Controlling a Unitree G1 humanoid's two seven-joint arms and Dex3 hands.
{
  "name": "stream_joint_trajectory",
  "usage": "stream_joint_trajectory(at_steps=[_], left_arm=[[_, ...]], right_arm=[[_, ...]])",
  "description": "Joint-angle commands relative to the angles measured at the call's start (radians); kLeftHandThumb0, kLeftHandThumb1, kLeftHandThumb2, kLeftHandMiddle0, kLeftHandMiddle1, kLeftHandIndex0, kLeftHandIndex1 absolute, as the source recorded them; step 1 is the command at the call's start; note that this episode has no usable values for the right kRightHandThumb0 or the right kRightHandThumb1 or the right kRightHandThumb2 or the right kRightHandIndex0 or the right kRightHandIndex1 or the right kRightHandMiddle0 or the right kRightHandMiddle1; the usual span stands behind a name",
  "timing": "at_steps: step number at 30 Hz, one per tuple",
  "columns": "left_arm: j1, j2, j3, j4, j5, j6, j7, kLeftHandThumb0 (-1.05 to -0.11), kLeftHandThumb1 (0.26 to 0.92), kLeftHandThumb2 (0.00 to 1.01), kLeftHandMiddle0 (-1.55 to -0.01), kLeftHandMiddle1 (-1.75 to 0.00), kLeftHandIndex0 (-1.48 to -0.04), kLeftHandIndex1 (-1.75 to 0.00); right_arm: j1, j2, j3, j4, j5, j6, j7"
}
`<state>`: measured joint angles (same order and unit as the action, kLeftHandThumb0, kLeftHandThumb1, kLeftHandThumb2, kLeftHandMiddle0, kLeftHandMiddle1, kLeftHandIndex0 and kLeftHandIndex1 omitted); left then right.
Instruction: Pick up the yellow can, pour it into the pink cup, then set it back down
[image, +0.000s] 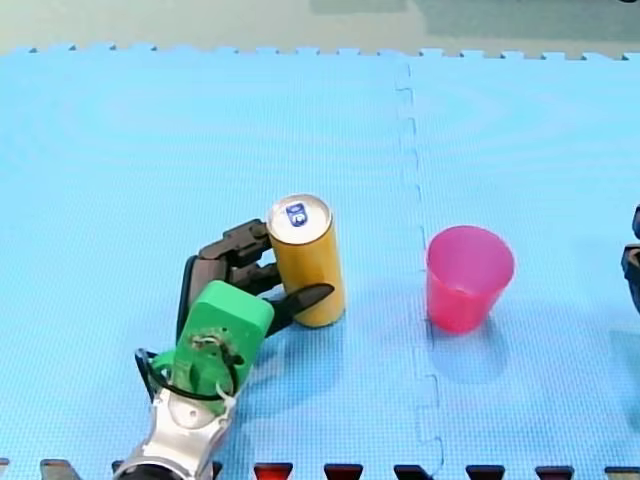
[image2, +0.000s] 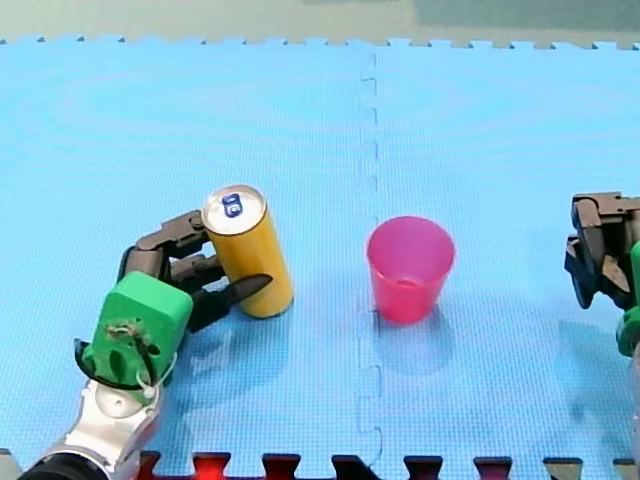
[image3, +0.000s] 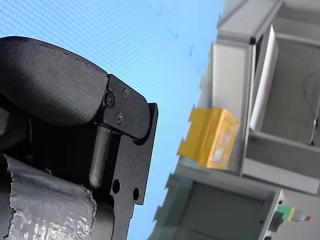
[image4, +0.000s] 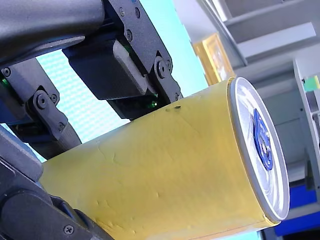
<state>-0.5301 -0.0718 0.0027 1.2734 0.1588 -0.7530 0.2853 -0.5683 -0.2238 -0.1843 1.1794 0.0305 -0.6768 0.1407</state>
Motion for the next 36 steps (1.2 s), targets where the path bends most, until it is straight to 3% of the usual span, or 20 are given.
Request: stream_joint_trajectory(at_steps=[1,14,17,19,21,24,28,36], left_arm=[[-0.011,0.013,0.003,0.002,0.004,0.019,0.003,-0.339,0.822,0.00,-1.29,-0.01,-1.18,0.00],[-0.017,0.034,-0.046,0.003,0.091,0.043,0.100,-0.338,0.820,0.00,-1.30,-0.01,-1.18,0.00],[-0.015,0.036,-0.055,0.003,0.102,0.037,0.111,-0.341,0.819,0.00,-1.16,0.00,-1.00,0.00],[-0.016,0.037,-0.060,0.005,0.108,0.039,0.113,-0.629,0.795,0.00,-0.84,0.00,-0.74,0.00],[-0.021,0.037,-0.060,0.006,0.107,0.057,0.109,-0.812,0.778,0.00,-0.63,0.00,-0.53,0.00],[-0.029,0.044,-0.068,0.010,0.113,0.097,0.097,-0.949,0.768,0.00,-0.44,0.00,-0.36,0.00],[-0.031,0.046,-0.071,0.007,0.111,0.112,0.078,-1.017,0.776,0.00,-0.34,0.00,-0.26,0.00],[-0.028,0.035,-0.034,0.001,0.047,0.115,-0.024,-1.018,0.761,0.00,-0.32,0.00,-0.23,0.00]], right_arm=[[-0.002,-0.003,0.000,0.001,-0.001,0.001,-0.005],[0.005,0.000,-0.002,-0.001,0.005,-0.004,-0.001],[0.007,0.000,-0.003,-0.001,0.006,-0.005,0.002],[0.008,-0.001,-0.004,-0.001,0.007,-0.005,0.004],[0.008,-0.001,-0.005,-0.001,0.008,-0.005,0.005],[0.008,-0.001,-0.005,0.000,0.007,-0.004,0.004],[0.008,-0.001,-0.006,0.000,0.007,-0.003,0.005],[0.011,-0.002,-0.003,-0.003,0.003,-0.003,0.001]])
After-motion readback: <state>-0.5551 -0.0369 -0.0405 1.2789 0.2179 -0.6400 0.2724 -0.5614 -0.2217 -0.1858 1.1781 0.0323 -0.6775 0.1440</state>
